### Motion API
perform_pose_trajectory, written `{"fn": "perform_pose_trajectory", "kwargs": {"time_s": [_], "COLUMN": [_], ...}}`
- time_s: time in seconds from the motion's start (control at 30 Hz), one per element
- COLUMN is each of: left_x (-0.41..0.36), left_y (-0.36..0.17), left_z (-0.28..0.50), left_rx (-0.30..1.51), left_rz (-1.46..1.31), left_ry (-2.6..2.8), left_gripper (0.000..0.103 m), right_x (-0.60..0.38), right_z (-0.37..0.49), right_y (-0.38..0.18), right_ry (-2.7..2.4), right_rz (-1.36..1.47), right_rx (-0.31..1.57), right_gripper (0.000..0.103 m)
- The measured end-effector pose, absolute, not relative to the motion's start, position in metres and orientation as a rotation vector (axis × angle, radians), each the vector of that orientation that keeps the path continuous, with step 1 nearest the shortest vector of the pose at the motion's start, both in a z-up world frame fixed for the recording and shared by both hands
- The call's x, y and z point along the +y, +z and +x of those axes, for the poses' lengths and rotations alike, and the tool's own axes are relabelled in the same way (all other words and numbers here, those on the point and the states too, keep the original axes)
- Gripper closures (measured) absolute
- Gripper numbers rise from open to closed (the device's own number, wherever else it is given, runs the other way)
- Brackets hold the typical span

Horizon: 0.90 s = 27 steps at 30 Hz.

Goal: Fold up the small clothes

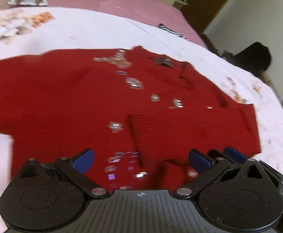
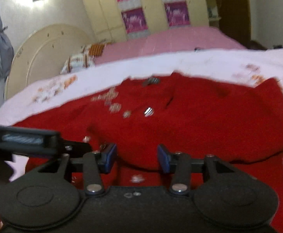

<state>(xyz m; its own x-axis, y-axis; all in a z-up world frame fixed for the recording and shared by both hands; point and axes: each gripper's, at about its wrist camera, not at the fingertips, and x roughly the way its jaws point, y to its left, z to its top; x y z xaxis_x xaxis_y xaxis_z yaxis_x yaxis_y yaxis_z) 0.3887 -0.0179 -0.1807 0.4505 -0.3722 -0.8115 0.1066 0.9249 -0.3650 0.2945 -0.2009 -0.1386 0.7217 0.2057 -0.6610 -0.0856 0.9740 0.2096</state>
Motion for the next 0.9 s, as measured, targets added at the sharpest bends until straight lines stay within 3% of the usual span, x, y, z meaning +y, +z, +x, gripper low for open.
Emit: {"fn": "perform_pose_trajectory", "kwargs": {"time_s": [0.27,0.33,0.37,0.63,0.67,0.7,0.73,0.9], "left_x": [-0.022,-0.019,-0.020,-0.029,-0.031,-0.033,-0.033,-0.021], "left_y": [-0.196,-0.197,-0.199,-0.211,-0.212,-0.212,-0.212,-0.197], "left_z": [0.392,0.392,0.394,0.400,0.400,0.401,0.401,0.403], "left_rx": [1.069,1.037,1.043,1.031,1.015,1.004,1.009,0.934], "left_rz": [-0.457,-0.521,-0.551,-0.651,-0.653,-0.651,-0.659,-0.673], "left_ry": [-0.302,-0.316,-0.335,-0.331,-0.329,-0.327,-0.327,-0.308], "left_gripper": [0.001,0.019,0.039,0.041,0.056,0.088,0.098,0.098], "right_x": [-0.268,-0.282,-0.287,-0.303,-0.304,-0.306,-0.309,-0.323], "right_z": [0.251,0.244,0.242,0.238,0.239,0.238,0.237,0.242], "right_y": [-0.132,-0.135,-0.137,-0.144,-0.145,-0.145,-0.145,-0.153], "right_ry": [0.007,-0.029,-0.041,-0.087,-0.097,-0.112,-0.128,-0.256], "right_rz": [0.149,0.177,0.189,0.215,0.206,0.194,0.183,0.093], "right_rx": [0.715,0.716,0.715,0.702,0.698,0.697,0.697,0.702], "right_gripper": [0.053,0.053,0.053,0.053,0.052,0.052,0.051,0.041]}}
